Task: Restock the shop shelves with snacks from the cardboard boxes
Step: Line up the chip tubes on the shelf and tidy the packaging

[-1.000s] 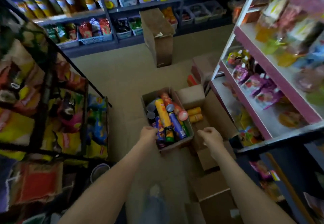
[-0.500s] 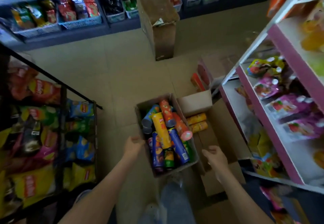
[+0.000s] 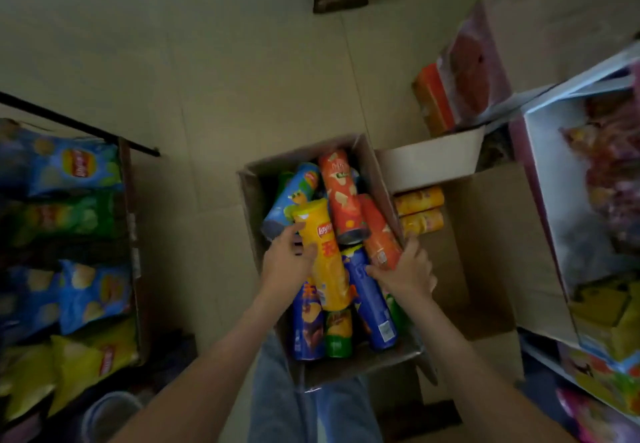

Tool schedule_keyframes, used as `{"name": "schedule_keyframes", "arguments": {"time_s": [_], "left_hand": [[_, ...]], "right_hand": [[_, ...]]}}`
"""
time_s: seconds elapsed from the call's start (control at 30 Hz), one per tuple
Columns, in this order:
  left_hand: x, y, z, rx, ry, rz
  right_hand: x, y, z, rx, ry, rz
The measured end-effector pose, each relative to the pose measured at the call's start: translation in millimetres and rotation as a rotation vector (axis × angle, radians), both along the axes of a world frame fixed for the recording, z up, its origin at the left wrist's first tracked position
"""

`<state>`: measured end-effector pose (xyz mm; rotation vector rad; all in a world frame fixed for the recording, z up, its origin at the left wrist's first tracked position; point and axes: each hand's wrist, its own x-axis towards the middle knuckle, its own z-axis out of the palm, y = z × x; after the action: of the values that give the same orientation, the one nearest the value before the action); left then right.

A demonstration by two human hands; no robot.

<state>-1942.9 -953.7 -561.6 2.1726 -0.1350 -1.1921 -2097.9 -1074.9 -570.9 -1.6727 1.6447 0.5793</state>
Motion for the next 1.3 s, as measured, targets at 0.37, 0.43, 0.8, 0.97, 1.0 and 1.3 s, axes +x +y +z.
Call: {"name": "schedule_keyframes", "arguments": {"time_s": [0.37,0.43,0.8,0.97,1.0,1.3], "left_hand": [[-28,-17,9,-0.154,-0.074,-0.414],[-28,-30,20,-0.179,-0.118,-0.549],[-60,-99,33,-0.142,-0.392,-1.459],[-77,-118,28,-0.218,-0.374,-1.738],[-78,-120,30,-0.214,-0.307,-1.724],[-61,-76,52,-0.213,-0.169,-0.999]], "right_hand": [[-26,-4,13,-0.056,-0.092,-0.02],[-32,-7,33,-0.056,-0.103,0.017],[-102,-21,96,-0.08,-0.149,0.354],[-134,-21,100,-0.221,-0.345,0.606],[-139,-21,99,-0.254,-0.375,0.648],[-81,-19,96,-0.18,-0.634,-0.16]]}}
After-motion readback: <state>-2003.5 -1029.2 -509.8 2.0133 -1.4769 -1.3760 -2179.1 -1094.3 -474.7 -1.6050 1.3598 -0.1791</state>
